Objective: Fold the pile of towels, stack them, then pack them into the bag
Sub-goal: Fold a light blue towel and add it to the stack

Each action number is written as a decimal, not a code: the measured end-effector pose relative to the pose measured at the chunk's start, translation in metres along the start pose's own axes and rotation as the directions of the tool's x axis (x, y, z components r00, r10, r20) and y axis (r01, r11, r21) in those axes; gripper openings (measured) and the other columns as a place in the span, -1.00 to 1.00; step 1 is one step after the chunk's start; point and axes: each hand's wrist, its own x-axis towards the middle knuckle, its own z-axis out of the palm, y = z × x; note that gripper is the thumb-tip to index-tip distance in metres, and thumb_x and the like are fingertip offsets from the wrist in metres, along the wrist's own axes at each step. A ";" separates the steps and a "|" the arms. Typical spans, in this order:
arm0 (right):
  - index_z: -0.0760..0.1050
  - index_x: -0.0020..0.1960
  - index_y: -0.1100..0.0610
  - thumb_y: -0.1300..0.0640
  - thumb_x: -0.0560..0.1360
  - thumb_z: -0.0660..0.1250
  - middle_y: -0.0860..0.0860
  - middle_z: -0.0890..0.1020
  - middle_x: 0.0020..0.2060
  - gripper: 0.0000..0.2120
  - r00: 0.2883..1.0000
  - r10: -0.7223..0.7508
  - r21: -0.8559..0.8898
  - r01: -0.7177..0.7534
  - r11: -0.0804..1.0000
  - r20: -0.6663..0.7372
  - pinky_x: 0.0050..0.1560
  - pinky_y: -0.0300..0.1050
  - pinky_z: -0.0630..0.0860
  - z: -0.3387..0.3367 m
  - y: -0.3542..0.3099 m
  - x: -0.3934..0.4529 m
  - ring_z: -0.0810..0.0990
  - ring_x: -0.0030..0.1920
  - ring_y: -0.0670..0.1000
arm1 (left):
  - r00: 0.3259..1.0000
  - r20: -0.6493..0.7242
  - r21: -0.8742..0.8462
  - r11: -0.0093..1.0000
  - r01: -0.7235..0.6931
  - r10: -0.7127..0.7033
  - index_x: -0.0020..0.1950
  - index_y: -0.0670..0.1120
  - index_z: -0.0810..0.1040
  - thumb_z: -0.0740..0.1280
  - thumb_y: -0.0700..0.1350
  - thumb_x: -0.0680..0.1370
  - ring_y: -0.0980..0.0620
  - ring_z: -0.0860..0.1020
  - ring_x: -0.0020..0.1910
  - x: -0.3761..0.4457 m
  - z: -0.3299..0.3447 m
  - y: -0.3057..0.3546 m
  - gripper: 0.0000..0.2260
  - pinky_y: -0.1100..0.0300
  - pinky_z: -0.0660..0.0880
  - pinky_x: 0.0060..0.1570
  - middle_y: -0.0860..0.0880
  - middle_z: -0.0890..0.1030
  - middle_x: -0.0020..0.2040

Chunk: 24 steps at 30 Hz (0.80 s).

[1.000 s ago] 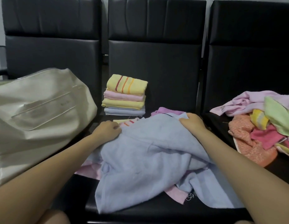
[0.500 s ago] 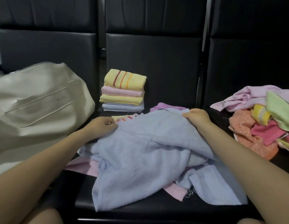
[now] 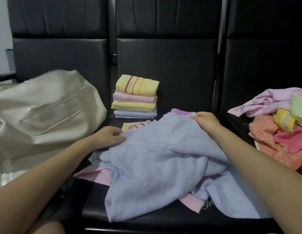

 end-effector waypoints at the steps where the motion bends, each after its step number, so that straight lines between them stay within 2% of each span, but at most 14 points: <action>1: 0.62 -0.14 0.04 0.04 0.46 0.39 0.07 0.61 -0.17 -0.91 1.000 -0.011 0.018 0.011 1.000 -0.005 0.03 -0.05 0.52 0.000 0.001 -0.003 0.57 -0.11 0.09 | 1.000 -0.003 0.025 1.000 -0.003 0.003 -0.40 -0.05 0.31 0.36 -0.06 0.56 0.15 0.27 -0.42 -0.001 -0.001 0.000 -0.63 0.21 0.20 -0.35 0.09 0.30 -0.45; 3: 0.57 -0.39 0.02 0.01 0.37 0.41 0.06 0.58 -0.30 -0.81 0.998 -0.040 0.044 0.043 0.998 -0.051 -0.03 -0.05 0.46 -0.003 0.004 -0.009 0.53 -0.20 0.09 | 1.000 -0.015 0.106 0.994 -0.024 0.026 -0.37 -0.09 0.30 0.34 -0.07 0.57 0.09 0.28 -0.39 -0.003 -0.003 0.000 -0.64 0.19 0.19 -0.34 0.03 0.30 -0.41; 5: 0.37 -0.57 0.07 0.10 0.41 0.36 -0.06 0.42 -0.53 -0.60 0.992 -0.086 0.032 0.089 0.996 -0.091 -0.21 -0.12 0.34 -0.007 0.007 -0.018 0.38 -0.37 0.03 | 0.998 -0.039 0.224 0.974 -0.044 0.054 -0.35 -0.10 0.30 0.32 -0.06 0.57 0.02 0.31 -0.35 -0.008 -0.005 0.001 -0.66 0.18 0.20 -0.34 -0.01 0.33 -0.39; 7: 0.26 -0.54 0.06 0.21 0.47 0.30 -0.08 0.30 -0.60 -0.55 0.980 -0.149 -0.002 0.150 0.989 -0.135 -0.32 -0.14 0.25 -0.012 0.009 -0.027 0.27 -0.43 0.00 | 0.995 -0.079 0.324 0.945 -0.035 0.064 -0.33 -0.09 0.34 0.31 -0.07 0.56 -0.04 0.36 -0.28 -0.014 -0.007 0.006 -0.70 0.12 0.22 -0.32 -0.02 0.39 -0.35; 9: 0.25 -0.46 0.12 0.21 0.49 0.29 -0.01 0.28 -0.53 -0.61 0.959 -0.207 -0.005 0.210 0.978 -0.196 -0.34 -0.14 0.24 -0.018 0.005 -0.039 0.24 -0.43 0.01 | 0.983 -0.161 0.333 0.942 -0.030 0.088 -0.26 -0.11 0.46 0.30 -0.10 0.57 -0.05 0.40 -0.22 -0.023 -0.014 0.014 -0.79 0.14 0.24 -0.26 -0.03 0.45 -0.28; 12: 0.33 -0.33 0.19 0.16 0.51 0.28 0.10 0.22 -0.43 -0.72 0.933 -0.235 0.066 0.262 0.963 -0.271 -0.35 -0.13 0.20 -0.030 -0.006 -0.055 0.19 -0.40 0.03 | 0.934 -0.342 0.215 0.976 -0.031 0.105 -0.19 -0.17 0.57 0.32 -0.14 0.57 -0.09 0.44 -0.25 -0.037 -0.028 0.027 -0.83 0.11 0.24 -0.31 -0.05 0.48 -0.33; 14: 0.30 -0.34 0.19 0.15 0.51 0.27 0.11 0.17 -0.40 -0.71 0.914 -0.264 0.093 0.305 0.948 -0.307 -0.36 -0.12 0.14 -0.040 -0.014 -0.065 0.15 -0.37 0.03 | 0.883 -0.467 0.078 0.997 -0.018 0.052 -0.21 -0.15 0.59 0.34 -0.12 0.55 -0.10 0.46 -0.26 -0.049 -0.040 0.035 -0.83 0.10 0.28 -0.34 -0.08 0.52 -0.35; 16: 0.27 -0.35 0.18 0.18 0.50 0.26 0.10 0.15 -0.39 -0.71 0.904 -0.278 0.114 0.330 0.937 -0.325 -0.33 -0.10 0.11 -0.049 -0.024 -0.077 0.14 -0.34 0.04 | 0.831 -0.556 -0.089 0.994 -0.064 0.004 -0.17 -0.12 0.63 0.35 -0.07 0.53 -0.03 0.47 -0.29 -0.060 -0.050 0.047 -0.84 0.14 0.34 -0.34 -0.05 0.54 -0.34; 19: 0.26 -0.39 0.17 0.22 0.46 0.24 0.05 0.17 -0.43 -0.72 0.891 -0.280 0.197 0.365 0.910 -0.359 -0.33 -0.11 0.09 -0.066 -0.051 -0.093 0.14 -0.36 -0.01 | 0.769 -0.637 -0.326 0.925 -0.197 -0.060 -0.08 -0.05 0.63 0.33 -0.11 0.56 0.17 0.48 -0.28 -0.072 -0.072 0.076 -0.90 0.30 0.36 -0.31 0.07 0.57 -0.28; 20: 0.31 -0.36 0.24 0.21 0.46 0.25 0.06 0.20 -0.42 -0.75 0.884 -0.281 0.223 0.380 0.898 -0.374 -0.33 -0.12 0.13 -0.074 -0.064 -0.099 0.18 -0.36 0.00 | 0.752 -0.655 -0.372 0.895 -0.246 -0.065 -0.10 -0.03 0.63 0.33 -0.13 0.56 0.19 0.49 -0.26 -0.073 -0.082 0.087 -0.90 0.34 0.37 -0.30 0.08 0.58 -0.26; 22: 0.42 -0.21 0.42 0.16 0.46 0.27 0.14 0.33 -0.37 -0.72 0.861 -0.288 0.285 0.426 0.859 -0.420 -0.25 -0.10 0.24 -0.092 -0.095 -0.108 0.29 -0.29 0.02 | 0.733 -0.677 -0.451 0.826 -0.339 -0.069 -0.16 0.04 0.62 0.34 -0.12 0.55 0.17 0.50 -0.26 -0.075 -0.107 0.110 -0.88 0.38 0.41 -0.35 0.07 0.59 -0.25; 24: 0.46 -0.08 0.46 0.14 0.47 0.29 0.28 0.41 -0.32 -0.67 0.829 -0.302 0.322 0.480 0.816 -0.470 -0.18 -0.08 0.29 -0.113 -0.127 -0.116 0.37 -0.21 0.01 | 0.717 -0.688 -0.532 0.748 -0.395 -0.110 -0.21 -0.01 0.61 0.37 -0.06 0.49 0.08 0.46 -0.31 -0.079 -0.135 0.134 -0.90 0.29 0.40 -0.42 0.03 0.54 -0.30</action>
